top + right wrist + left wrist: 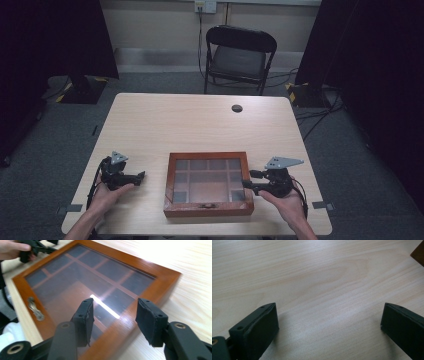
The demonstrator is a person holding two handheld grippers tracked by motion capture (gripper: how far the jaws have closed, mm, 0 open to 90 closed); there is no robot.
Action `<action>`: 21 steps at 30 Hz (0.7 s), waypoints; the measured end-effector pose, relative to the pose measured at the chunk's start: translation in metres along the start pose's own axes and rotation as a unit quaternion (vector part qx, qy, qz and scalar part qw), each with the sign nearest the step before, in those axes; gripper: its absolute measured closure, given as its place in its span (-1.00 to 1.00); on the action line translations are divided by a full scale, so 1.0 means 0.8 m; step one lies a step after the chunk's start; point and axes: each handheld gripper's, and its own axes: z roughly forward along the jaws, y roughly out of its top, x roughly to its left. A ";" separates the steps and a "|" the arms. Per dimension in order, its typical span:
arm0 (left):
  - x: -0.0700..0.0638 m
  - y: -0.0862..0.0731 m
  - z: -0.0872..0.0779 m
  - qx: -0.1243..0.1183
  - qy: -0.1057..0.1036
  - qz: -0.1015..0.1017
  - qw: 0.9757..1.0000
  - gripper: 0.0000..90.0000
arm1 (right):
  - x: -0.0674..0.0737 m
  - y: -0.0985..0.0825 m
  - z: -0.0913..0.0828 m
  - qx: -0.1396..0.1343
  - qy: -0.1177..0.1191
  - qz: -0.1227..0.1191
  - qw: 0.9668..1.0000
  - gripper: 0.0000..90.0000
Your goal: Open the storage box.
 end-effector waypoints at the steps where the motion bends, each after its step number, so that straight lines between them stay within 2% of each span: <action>1: 0.000 0.000 0.000 0.000 0.000 -0.001 1.000 -1.00 | 0.003 0.004 0.003 0.001 0.008 -0.005 1.000 0.10; 9: 0.000 0.000 0.000 0.000 0.001 -0.001 1.000 -1.00 | 0.030 0.031 0.021 0.009 0.045 -0.042 0.998 0.19; 17: 0.000 0.000 0.000 0.000 0.000 -0.001 1.000 -1.00 | 0.050 0.032 0.043 0.020 0.077 -0.060 0.995 0.29; 18: 0.000 0.000 0.000 0.000 0.000 -0.001 1.000 -1.00 | 0.056 0.029 0.048 0.026 0.086 -0.067 0.994 0.35; 20: 0.000 0.000 0.000 0.000 0.000 -0.001 1.000 -1.00 | 0.058 0.028 0.050 0.028 0.089 -0.068 0.993 0.37; 21: 0.000 0.000 0.000 0.000 0.000 -0.001 1.000 -1.00 | 0.062 0.024 0.055 0.037 0.099 -0.075 0.992 0.43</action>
